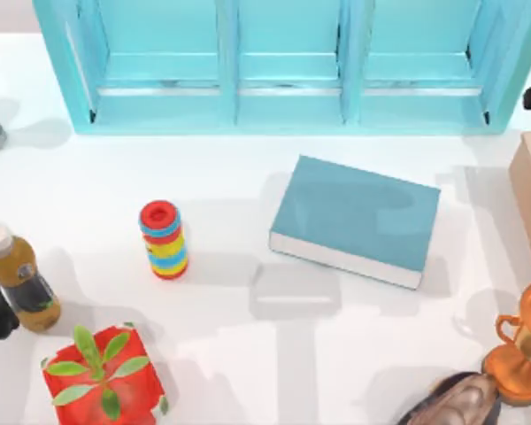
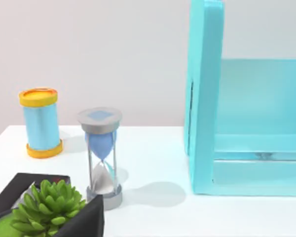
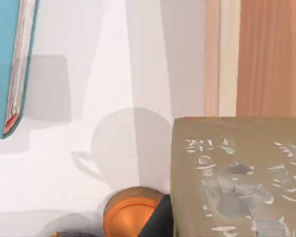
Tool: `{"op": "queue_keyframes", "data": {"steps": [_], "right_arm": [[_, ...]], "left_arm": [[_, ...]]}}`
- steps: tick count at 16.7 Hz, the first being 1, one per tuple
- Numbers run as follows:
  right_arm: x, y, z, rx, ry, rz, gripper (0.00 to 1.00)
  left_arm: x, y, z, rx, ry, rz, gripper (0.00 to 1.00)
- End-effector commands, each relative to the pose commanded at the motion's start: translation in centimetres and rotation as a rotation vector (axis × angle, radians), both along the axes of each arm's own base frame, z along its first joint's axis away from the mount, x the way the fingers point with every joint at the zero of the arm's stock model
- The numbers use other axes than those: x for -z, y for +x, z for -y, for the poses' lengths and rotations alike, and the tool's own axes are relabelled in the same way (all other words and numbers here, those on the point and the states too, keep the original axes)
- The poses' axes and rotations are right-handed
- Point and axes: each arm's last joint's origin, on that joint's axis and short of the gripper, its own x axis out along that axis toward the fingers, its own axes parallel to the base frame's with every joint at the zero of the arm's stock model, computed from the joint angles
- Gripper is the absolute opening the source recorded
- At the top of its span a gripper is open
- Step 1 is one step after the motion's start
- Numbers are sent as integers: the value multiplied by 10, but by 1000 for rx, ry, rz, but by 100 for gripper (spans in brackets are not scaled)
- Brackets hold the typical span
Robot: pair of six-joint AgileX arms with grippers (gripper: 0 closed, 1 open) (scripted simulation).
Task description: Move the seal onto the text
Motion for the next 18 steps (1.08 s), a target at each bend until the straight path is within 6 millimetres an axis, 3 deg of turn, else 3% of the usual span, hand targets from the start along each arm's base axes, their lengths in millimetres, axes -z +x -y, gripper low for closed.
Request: {"op": "queue_keyframes", "data": {"steps": [3, 10, 13, 18], "right_arm": [[-13, -11, -16, -52, -15, 2, 0], [-9, -1, -24, -29, -11, 0, 0], [8, 24, -60, -15, -10, -5, 0], [59, 53, -154, -37, -14, -18, 0]], "left_arm": [[0, 0, 0, 0, 0, 0, 100], [0, 0, 0, 0, 0, 0, 100], [0, 0, 0, 0, 0, 0, 100], [0, 0, 0, 0, 0, 0, 100]]}}
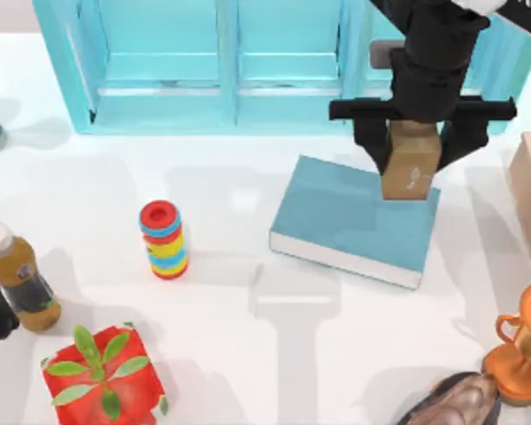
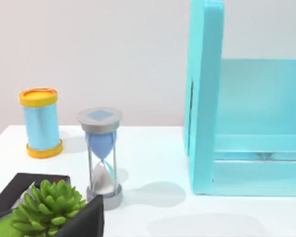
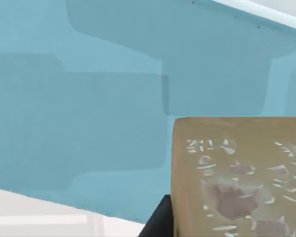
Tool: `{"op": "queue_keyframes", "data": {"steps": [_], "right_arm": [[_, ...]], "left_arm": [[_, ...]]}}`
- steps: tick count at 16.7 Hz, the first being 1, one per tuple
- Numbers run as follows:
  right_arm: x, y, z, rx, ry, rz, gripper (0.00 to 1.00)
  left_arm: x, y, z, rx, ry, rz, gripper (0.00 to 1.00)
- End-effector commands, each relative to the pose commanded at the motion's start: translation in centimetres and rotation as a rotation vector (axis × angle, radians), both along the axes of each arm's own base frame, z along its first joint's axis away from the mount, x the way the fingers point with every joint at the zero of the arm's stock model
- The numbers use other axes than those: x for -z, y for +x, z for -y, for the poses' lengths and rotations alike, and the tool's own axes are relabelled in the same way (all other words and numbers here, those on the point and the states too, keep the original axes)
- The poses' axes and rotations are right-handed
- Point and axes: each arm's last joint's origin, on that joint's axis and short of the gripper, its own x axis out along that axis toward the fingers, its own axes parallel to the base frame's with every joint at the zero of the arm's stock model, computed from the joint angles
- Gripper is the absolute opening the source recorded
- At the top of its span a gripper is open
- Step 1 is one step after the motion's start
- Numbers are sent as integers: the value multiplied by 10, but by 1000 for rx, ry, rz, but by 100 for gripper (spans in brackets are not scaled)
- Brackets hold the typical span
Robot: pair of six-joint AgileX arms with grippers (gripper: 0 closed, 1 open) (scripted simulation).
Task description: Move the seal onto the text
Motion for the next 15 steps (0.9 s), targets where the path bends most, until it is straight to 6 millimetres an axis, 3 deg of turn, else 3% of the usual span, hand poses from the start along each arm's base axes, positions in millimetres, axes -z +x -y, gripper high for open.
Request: {"op": "queue_keyframes", "data": {"steps": [2, 4, 15], "right_arm": [[13, 1, -27, -7, 3, 8, 0], [17, 1, -38, -9, 5, 14, 0], [12, 1, -37, -9, 5, 14, 0]], "left_arm": [[0, 0, 0, 0, 0, 0, 100], [0, 0, 0, 0, 0, 0, 100], [0, 0, 0, 0, 0, 0, 100]]}}
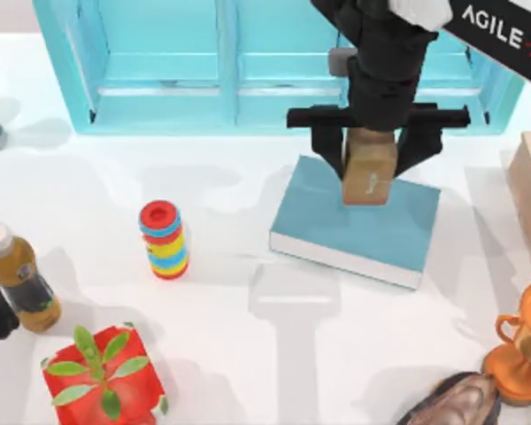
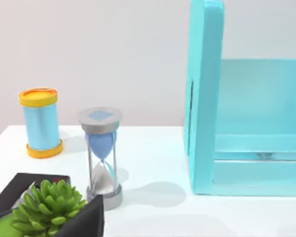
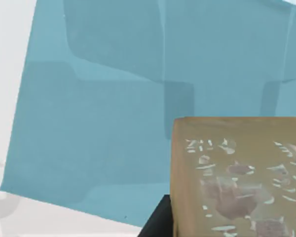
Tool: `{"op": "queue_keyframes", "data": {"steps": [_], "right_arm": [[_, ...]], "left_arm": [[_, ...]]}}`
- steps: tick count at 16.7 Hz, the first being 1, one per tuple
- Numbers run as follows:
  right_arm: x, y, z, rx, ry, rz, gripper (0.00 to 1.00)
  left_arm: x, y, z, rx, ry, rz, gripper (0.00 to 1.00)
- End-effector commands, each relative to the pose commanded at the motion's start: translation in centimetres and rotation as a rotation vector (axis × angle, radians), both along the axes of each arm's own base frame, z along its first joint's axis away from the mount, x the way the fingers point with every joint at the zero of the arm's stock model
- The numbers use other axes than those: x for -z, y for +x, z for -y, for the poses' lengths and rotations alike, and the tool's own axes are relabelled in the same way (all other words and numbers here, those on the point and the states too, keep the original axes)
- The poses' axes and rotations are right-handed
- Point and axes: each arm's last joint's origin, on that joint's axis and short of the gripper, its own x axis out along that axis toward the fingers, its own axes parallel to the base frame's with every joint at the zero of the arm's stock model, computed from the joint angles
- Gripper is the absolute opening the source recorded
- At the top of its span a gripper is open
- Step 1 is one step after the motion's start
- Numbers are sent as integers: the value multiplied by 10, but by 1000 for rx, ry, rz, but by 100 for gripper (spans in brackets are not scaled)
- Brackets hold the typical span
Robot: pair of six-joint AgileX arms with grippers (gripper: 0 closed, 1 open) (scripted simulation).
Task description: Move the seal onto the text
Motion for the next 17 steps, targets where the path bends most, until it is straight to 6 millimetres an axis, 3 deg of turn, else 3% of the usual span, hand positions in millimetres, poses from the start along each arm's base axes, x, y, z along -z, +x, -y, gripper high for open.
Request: {"op": "queue_keyframes", "data": {"steps": [13, 17], "right_arm": [[0, 0, 0, 0, 0, 0, 98], [0, 0, 0, 0, 0, 0, 100]], "left_arm": [[0, 0, 0, 0, 0, 0, 100], [0, 0, 0, 0, 0, 0, 100]]}}
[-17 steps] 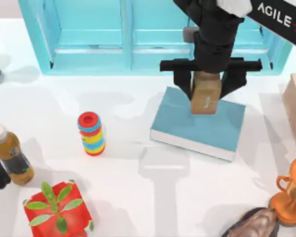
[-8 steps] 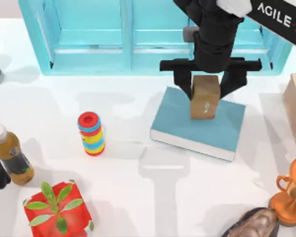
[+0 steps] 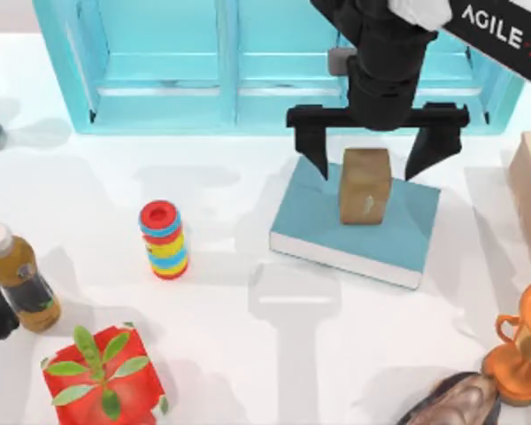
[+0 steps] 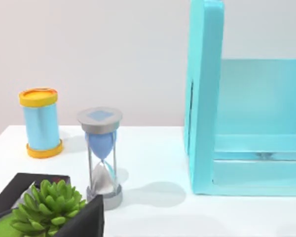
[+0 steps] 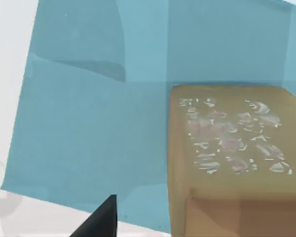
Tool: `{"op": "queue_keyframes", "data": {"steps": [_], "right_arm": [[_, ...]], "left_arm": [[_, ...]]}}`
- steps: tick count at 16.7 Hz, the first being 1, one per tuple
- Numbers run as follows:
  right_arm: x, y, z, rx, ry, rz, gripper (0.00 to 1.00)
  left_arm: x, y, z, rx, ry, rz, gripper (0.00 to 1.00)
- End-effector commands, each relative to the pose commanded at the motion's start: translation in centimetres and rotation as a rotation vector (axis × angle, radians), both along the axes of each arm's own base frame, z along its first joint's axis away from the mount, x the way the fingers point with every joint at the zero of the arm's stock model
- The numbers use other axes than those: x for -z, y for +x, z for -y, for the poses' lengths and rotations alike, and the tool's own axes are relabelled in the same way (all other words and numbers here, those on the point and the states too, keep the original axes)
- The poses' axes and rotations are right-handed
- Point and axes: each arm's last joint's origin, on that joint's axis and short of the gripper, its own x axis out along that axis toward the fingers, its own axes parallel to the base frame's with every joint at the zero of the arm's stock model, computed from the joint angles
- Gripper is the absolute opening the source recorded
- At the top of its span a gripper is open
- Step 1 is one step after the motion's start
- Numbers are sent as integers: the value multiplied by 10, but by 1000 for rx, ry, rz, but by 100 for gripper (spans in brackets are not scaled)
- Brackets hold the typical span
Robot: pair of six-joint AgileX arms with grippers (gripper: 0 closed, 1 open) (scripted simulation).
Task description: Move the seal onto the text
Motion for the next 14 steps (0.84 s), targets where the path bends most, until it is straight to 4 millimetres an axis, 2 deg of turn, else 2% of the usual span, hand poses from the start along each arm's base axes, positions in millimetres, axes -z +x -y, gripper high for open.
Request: {"op": "queue_keyframes", "data": {"steps": [7, 14], "right_arm": [[-2, 1, 2, 9, 0, -3, 100], [-30, 0, 1, 1, 0, 0, 100]], "left_arm": [[0, 0, 0, 0, 0, 0, 100], [0, 0, 0, 0, 0, 0, 100]]}}
